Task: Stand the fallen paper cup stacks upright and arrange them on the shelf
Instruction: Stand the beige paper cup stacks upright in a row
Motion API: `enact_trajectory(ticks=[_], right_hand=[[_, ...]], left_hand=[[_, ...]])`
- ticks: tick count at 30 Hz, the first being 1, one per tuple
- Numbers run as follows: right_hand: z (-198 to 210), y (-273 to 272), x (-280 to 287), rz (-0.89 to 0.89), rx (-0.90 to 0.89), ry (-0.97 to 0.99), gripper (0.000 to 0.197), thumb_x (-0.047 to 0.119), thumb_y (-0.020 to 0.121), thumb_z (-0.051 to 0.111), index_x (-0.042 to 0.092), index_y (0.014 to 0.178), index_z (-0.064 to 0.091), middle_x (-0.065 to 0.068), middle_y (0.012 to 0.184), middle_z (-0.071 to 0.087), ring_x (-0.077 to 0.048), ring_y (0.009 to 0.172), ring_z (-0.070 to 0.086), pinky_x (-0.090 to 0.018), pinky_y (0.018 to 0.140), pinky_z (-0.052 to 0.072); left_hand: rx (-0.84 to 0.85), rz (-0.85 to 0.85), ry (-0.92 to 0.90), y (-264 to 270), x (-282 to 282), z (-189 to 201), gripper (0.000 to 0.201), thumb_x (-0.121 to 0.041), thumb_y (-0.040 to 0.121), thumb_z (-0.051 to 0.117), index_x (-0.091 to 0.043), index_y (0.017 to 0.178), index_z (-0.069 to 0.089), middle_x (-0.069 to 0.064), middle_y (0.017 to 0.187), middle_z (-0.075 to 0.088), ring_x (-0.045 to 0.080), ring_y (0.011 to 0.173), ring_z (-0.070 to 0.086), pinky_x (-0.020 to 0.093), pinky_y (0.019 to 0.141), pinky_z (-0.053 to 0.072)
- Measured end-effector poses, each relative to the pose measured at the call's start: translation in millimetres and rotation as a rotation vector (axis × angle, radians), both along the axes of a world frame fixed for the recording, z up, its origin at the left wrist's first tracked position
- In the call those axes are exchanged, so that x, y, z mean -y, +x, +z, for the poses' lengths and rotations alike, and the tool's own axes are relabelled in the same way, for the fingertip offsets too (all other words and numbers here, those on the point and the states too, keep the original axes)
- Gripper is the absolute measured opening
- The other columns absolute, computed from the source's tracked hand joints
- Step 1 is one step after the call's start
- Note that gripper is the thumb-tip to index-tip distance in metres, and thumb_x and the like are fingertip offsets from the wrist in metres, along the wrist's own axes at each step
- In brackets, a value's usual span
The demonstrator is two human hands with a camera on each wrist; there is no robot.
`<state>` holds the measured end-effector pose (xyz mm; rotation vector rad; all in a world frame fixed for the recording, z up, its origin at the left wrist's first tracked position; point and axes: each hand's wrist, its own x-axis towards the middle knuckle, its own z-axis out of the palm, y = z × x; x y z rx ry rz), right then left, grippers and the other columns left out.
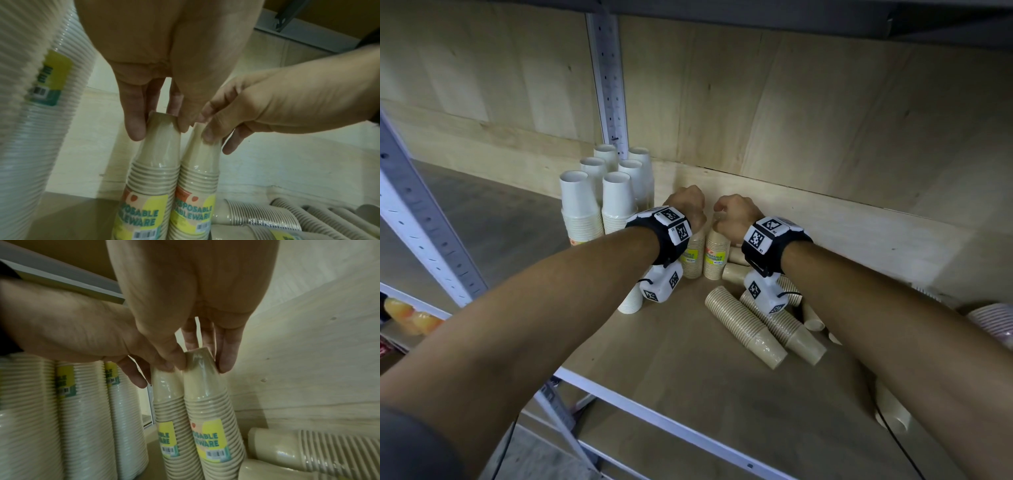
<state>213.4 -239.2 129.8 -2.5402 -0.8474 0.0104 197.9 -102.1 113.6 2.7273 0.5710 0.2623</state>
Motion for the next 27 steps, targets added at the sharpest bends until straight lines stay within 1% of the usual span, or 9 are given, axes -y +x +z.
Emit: enact_trajectory(ticks=[2,5,12,14,17,20,23,25,27], right_hand=[[0.4,0.0,-0.2,-0.014,-0.005,0.012,0.032,0.018,0.085,0.063,0.009,0.116,0.064,-0.012,0.115,0.065,-0.031,0.100,0.063,-0.038,0.084,0.056],[0.3,0.1,-0.7,-0.049,-0.003,0.021,0.034,0.021,0.085,0.063,0.011,0.117,0.064,-0.012,0.115,0.065,-0.032,0.099,0.064,-0.038,0.083,0.056],[1.0,1.8,-0.2,-0.007,-0.031,0.004,0.031,0.017,0.086,0.063,0.012,0.116,0.067,-0.012,0.119,0.065,-0.031,0.105,0.062,-0.030,0.081,0.050],[1.1,1.3,-0.2,-0.026,-0.034,0.013,0.033,0.019,0.084,0.064,0.014,0.117,0.066,-0.010,0.118,0.065,-0.030,0.104,0.062,-0.029,0.080,0.050],[0.6,1.2,-1.4,-0.077,-0.033,0.025,0.036,0.024,0.083,0.065,0.014,0.118,0.065,-0.010,0.116,0.065,-0.030,0.101,0.063,-0.030,0.079,0.050],[0.3,1.4,-2.3,-0.080,-0.039,0.018,0.030,0.021,0.084,0.066,0.012,0.112,0.068,-0.012,0.113,0.067,-0.032,0.099,0.064,-0.030,0.077,0.051],[0.2,1.4,-2.5,-0.060,-0.053,0.013,0.028,0.018,0.086,0.063,0.012,0.112,0.069,-0.012,0.114,0.067,-0.031,0.099,0.064,-0.026,0.072,0.045],[0.5,0.6,-2.6,-0.052,-0.061,0.015,0.029,0.017,0.087,0.062,0.013,0.115,0.069,-0.012,0.115,0.066,-0.031,0.101,0.064,-0.025,0.071,0.043],[0.2,0.7,-2.8,-0.062,-0.062,0.025,0.030,0.018,0.086,0.062,0.014,0.116,0.068,-0.011,0.116,0.066,-0.031,0.101,0.064,-0.025,0.071,0.043]], left_hand=[[-0.011,0.010,-0.014,-0.4,1.6,1.2,0.027,-0.011,0.081,0.064,-0.008,0.108,0.064,0.007,0.116,0.063,0.026,0.100,0.063,0.031,0.070,0.053],[-0.008,-0.029,0.003,-0.7,3.9,0.7,0.040,-0.013,0.085,0.064,-0.010,0.125,0.061,0.005,0.127,0.058,0.024,0.109,0.061,0.027,0.074,0.049],[0.010,-0.008,-0.011,-3.7,2.7,-0.2,0.032,-0.010,0.081,0.060,-0.011,0.113,0.065,0.007,0.118,0.062,0.026,0.104,0.062,0.033,0.081,0.054],[-0.002,-0.001,-0.021,-4.1,3.0,1.4,0.035,-0.012,0.081,0.062,-0.011,0.116,0.064,0.006,0.119,0.062,0.024,0.101,0.062,0.032,0.077,0.055],[-0.025,-0.014,-0.012,-5.5,5.5,3.1,0.038,-0.017,0.082,0.065,-0.009,0.120,0.064,0.007,0.120,0.062,0.021,0.094,0.060,0.027,0.068,0.048],[-0.020,-0.027,-0.012,-6.2,4.7,3.0,0.039,-0.009,0.084,0.062,-0.010,0.122,0.064,0.007,0.125,0.061,0.024,0.105,0.063,0.028,0.073,0.051],[-0.013,-0.028,-0.013,-7.1,3.3,3.4,0.035,-0.006,0.085,0.059,-0.011,0.119,0.066,0.007,0.123,0.063,0.025,0.104,0.063,0.030,0.079,0.054],[-0.015,-0.025,-0.018,-8.0,3.8,4.7,0.034,-0.008,0.085,0.061,-0.011,0.118,0.066,0.007,0.120,0.063,0.025,0.101,0.064,0.029,0.076,0.054],[-0.035,-0.028,-0.012,-9.0,5.2,7.0,0.033,-0.012,0.083,0.063,-0.010,0.116,0.067,0.007,0.116,0.064,0.023,0.093,0.062,0.027,0.066,0.052]])
